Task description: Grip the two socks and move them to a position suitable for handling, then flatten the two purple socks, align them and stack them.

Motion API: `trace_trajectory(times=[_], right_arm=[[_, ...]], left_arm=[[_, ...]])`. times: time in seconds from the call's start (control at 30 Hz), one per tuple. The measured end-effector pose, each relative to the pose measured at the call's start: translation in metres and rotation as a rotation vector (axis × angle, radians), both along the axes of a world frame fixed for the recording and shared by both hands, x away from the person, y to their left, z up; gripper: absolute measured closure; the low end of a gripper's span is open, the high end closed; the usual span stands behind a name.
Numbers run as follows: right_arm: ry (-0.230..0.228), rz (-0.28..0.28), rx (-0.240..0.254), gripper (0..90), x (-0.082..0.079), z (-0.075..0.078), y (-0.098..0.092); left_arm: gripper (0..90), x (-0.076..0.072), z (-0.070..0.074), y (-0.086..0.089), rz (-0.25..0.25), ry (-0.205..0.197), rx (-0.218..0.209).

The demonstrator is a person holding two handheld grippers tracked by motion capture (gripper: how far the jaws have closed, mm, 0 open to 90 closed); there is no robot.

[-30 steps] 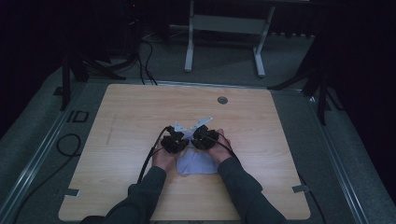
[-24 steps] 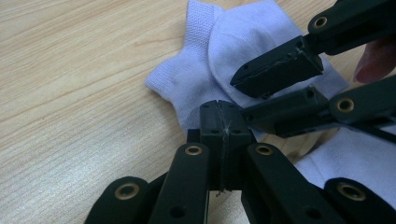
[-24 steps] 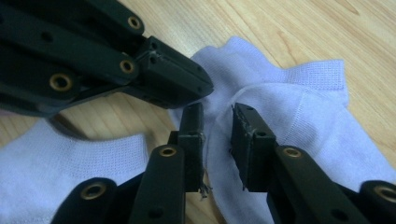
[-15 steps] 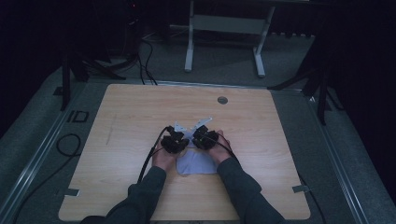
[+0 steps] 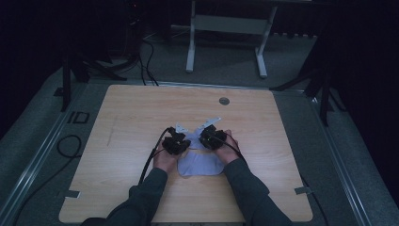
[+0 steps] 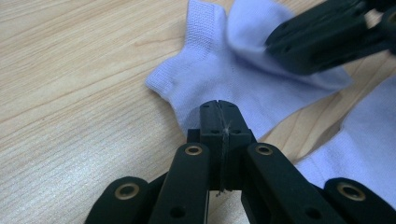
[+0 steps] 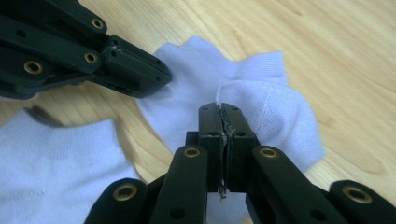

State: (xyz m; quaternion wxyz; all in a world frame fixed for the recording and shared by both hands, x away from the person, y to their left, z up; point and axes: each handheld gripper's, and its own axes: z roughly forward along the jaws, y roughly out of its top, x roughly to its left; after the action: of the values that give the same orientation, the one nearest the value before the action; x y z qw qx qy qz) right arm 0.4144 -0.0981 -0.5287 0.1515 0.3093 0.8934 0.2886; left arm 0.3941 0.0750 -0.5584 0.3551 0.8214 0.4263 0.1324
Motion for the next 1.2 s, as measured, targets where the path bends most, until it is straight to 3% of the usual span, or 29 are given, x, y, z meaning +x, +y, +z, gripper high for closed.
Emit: trace_trajectory(times=[0.47,1.2], right_arm=[[-0.047,-0.042,0.028,88.0,-0.005,0.017,-0.029],[-0.034,-0.147,0.044,87.4,-0.005,0.012,-0.078]], left_arm=[[89.7,0.0,0.0,0.0,0.002,-0.003,0.002],[89.7,0.0,0.0,0.0,0.012,0.009,-0.008]])
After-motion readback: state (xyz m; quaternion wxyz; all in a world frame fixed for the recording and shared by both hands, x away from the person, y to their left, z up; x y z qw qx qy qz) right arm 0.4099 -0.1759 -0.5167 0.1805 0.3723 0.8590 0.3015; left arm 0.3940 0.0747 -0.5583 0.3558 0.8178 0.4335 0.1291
